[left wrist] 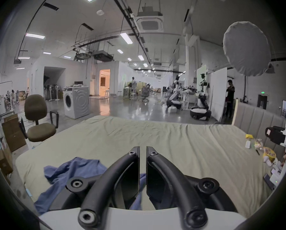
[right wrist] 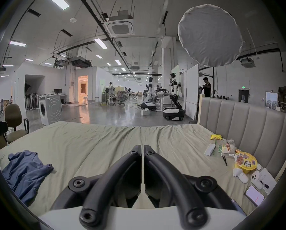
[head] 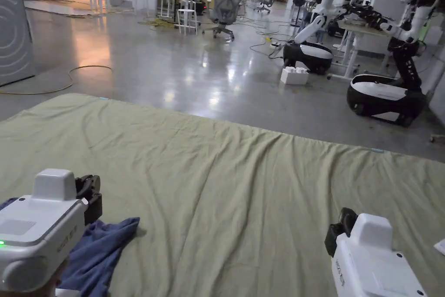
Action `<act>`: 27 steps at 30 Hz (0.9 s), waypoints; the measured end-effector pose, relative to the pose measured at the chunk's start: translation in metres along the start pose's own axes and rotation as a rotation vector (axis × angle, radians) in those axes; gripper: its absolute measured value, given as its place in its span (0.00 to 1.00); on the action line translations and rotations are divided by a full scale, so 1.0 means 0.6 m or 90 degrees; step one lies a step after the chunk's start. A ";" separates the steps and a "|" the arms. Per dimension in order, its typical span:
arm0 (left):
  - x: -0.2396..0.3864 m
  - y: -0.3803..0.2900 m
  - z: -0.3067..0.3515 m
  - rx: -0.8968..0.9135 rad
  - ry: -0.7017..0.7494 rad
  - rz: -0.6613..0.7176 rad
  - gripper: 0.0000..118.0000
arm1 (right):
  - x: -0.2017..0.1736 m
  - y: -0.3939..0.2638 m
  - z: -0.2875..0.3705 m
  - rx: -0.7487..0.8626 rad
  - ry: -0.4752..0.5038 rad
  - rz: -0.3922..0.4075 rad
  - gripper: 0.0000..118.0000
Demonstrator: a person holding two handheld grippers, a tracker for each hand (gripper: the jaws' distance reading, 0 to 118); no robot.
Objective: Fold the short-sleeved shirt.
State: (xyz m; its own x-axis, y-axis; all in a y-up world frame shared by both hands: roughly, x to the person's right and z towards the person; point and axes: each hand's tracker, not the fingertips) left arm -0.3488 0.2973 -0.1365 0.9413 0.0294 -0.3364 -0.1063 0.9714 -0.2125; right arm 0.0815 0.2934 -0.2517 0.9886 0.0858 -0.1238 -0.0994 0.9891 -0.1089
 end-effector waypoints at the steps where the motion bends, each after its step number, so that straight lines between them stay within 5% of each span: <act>1: -0.026 -0.004 -0.001 -0.017 0.003 0.005 0.06 | -0.005 -0.003 -0.002 -0.004 0.004 0.003 0.03; 9: -0.210 -0.071 -0.043 -0.240 0.051 0.059 0.07 | -0.037 -0.035 -0.020 -0.042 0.033 0.015 0.03; 11: -0.241 -0.097 -0.058 -0.291 0.068 0.059 0.14 | -0.042 -0.042 -0.023 -0.050 0.042 0.018 0.03; 15: -0.278 -0.151 -0.097 -0.381 0.080 0.059 0.89 | -0.059 -0.057 -0.029 -0.068 0.053 0.032 0.03; 16: -0.279 -0.165 -0.104 -0.393 0.075 0.068 0.95 | -0.062 -0.059 -0.030 -0.072 0.055 0.034 0.03; 23: -0.256 -0.248 -0.160 -0.478 0.065 0.090 0.92 | -0.078 -0.076 -0.032 -0.092 0.067 0.056 0.03; 27: -0.234 -0.284 -0.172 -0.495 0.139 0.024 0.62 | -0.078 -0.083 -0.031 -0.102 0.065 0.064 0.03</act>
State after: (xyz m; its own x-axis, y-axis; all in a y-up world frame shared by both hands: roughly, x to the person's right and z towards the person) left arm -0.4959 0.1033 -0.1479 0.8573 -0.0666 -0.5104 -0.4046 0.5257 -0.7483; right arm 0.0382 0.2382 -0.2587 0.9570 0.1630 -0.2398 -0.2221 0.9437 -0.2449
